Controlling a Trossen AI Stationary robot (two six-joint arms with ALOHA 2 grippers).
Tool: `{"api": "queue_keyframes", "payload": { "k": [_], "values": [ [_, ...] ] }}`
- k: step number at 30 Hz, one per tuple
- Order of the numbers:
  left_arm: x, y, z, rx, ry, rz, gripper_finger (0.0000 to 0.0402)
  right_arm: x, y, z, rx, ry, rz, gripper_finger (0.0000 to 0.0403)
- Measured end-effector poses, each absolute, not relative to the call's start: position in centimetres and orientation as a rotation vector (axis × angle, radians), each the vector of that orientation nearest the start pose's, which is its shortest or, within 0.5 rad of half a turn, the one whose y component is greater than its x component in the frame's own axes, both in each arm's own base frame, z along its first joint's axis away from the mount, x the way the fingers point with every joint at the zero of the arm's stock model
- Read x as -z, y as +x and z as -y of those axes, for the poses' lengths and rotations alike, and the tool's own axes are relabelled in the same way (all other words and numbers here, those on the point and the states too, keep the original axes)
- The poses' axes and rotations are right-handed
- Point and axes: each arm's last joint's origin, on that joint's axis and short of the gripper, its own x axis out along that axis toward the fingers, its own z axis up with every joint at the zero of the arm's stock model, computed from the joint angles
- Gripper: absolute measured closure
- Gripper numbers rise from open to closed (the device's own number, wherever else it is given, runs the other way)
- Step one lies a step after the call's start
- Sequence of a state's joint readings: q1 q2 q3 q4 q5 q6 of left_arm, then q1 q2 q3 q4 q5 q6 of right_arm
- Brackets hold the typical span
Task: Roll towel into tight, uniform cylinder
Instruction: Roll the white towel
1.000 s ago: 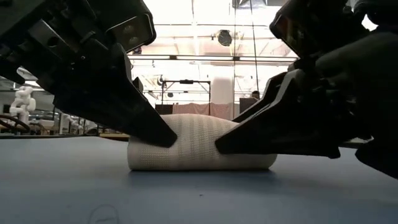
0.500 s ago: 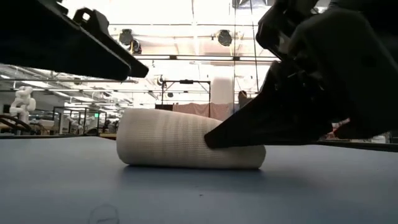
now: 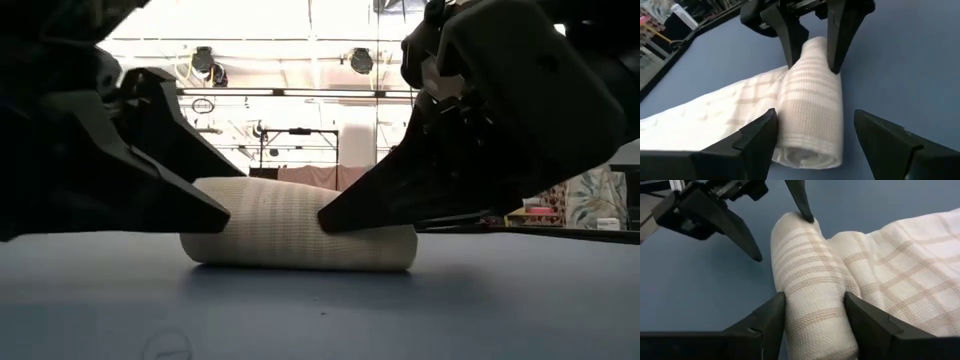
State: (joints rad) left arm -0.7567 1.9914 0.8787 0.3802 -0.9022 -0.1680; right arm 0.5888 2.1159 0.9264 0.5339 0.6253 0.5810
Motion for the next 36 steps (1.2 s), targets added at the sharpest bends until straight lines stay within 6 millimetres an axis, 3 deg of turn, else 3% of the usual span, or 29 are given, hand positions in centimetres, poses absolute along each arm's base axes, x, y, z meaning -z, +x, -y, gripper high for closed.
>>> {"api": "queue_keyframes", "payload": {
  "k": [9,21,27,31,36],
  "values": [
    [-9.0,28.4,21.1,-0.117,0.325,-0.562,0.0151,-6.9,32.2,-19.5,0.192,0.222,-0.503,0.0218],
    [-8.9,28.8,20.4,-0.104,0.236,-0.611,0.0302,-7.3,31.9,-19.9,0.193,0.172,-0.486,0.0203],
    [-8.8,29.4,19.9,-0.047,0.106,-0.655,0.0302,-8.9,29.9,-22.2,0.148,-0.215,-0.446,0.014],
    [-8.7,30.0,19.1,-0.014,0.034,-0.687,0.0301,-10.0,29.1,-23.7,0.098,-0.263,-0.397,0.0115],
    [-8.8,31.1,17.8,0.054,-0.081,-0.725,0.03,-9.3,28.7,-24.0,0.122,-0.274,-0.392,0.0119]
  ]
}}
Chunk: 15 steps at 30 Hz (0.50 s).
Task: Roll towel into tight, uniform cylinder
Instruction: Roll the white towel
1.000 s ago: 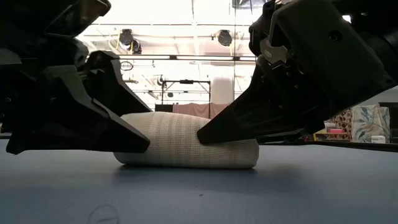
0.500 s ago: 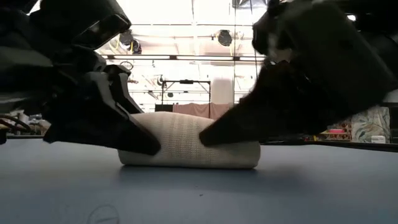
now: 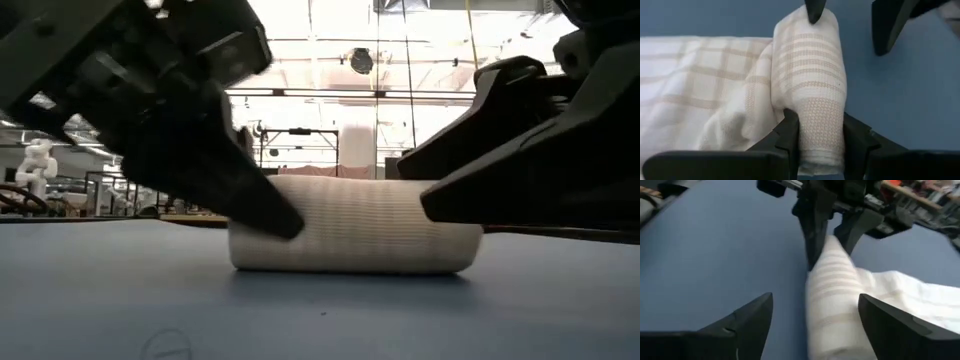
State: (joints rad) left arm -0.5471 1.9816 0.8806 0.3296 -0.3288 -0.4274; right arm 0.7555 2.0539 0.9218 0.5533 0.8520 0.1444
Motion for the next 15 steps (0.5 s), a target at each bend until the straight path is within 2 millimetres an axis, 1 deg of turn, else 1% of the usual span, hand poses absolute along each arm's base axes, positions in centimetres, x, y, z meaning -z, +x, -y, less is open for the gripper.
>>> {"api": "queue_keyframes", "payload": {
  "k": [3,7,11,15],
  "values": [
    [-8.8,31.6,17.0,0.087,-0.141,-0.747,0.03,-9.0,28.8,-24.0,0.129,-0.298,-0.388,0.0125],
    [-8.9,32.0,16.3,0.099,-0.198,-0.766,0.03,-8.6,29.3,-23.5,0.152,-0.275,-0.393,0.0131],
    [-8.9,32.0,16.3,0.107,-0.219,-0.773,0.03,-7.9,29.6,-23.1,0.184,-0.223,-0.402,0.0143],
    [-8.9,31.9,16.4,0.099,-0.238,-0.774,0.03,-7.6,29.7,-22.8,0.209,-0.175,-0.408,0.0164]
  ]
}}
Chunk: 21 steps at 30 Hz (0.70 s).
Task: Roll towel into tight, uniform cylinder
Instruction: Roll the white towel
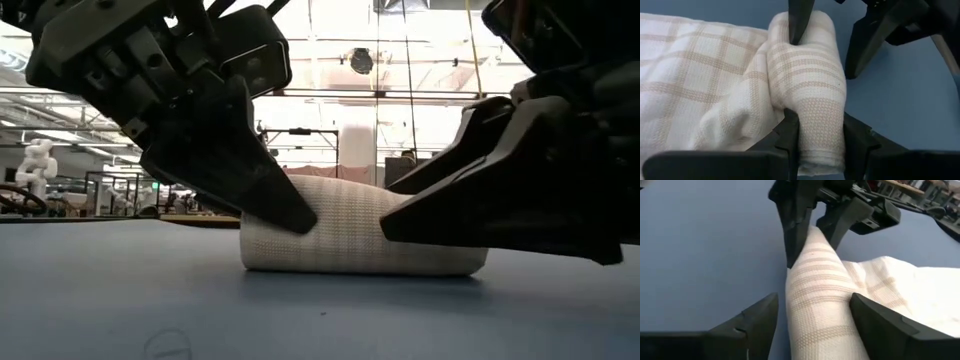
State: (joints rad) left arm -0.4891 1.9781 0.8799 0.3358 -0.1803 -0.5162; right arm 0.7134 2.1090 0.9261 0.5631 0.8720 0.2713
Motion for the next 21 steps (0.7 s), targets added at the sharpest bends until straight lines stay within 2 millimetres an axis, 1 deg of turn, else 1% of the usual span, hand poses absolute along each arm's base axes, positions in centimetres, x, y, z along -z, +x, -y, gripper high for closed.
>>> {"api": "queue_keyframes", "payload": {
  "k": [5,11,13,21],
  "values": [
    [-8.9,31.8,16.7,0.092,-0.256,-0.774,0.029,-7.5,29.8,-22.6,0.225,-0.15,-0.409,0.0185],
    [-8.9,31.8,16.8,0.089,-0.258,-0.766,0.0273,-7.3,30.2,-21.9,0.237,-0.056,-0.445,0.0179],
    [-8.9,31.8,16.8,0.078,-0.255,-0.757,0.0266,-7.1,30.3,-21.6,0.228,-0.022,-0.469,0.0183],
    [-9.0,31.6,16.9,0.051,-0.24,-0.743,0.0229,-7.0,30.4,-21.4,0.22,0.004,-0.482,0.0237]
  ]
}}
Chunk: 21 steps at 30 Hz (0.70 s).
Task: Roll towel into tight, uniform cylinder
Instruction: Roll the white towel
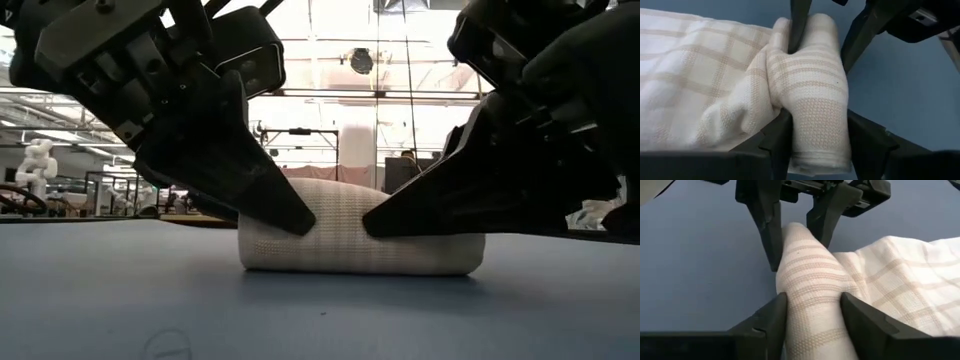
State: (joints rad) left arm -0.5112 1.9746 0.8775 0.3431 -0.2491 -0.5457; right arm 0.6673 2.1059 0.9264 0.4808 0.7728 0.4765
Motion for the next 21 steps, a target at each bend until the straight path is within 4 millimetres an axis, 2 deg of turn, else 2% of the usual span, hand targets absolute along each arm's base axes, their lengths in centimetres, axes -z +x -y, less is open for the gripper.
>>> {"api": "queue_keyframes", "payload": {
  "k": [4,12,21],
  "values": [
    [-10.0,31.2,17.2,0.028,-0.192,-0.709,0.0204,-6.9,30.4,-21.3,0.229,0.033,-0.492,0.0252],
    [-13.0,29.6,19.2,-0.044,0.035,-0.545,0.0163,-6.9,30.6,-21.0,0.224,0.078,-0.501,0.0241],
    [-11.4,28.9,21.4,-0.063,0.179,-0.474,0.0156,-6.9,31.1,-20.5,0.206,0.111,-0.511,0.0243]
  ]
}}
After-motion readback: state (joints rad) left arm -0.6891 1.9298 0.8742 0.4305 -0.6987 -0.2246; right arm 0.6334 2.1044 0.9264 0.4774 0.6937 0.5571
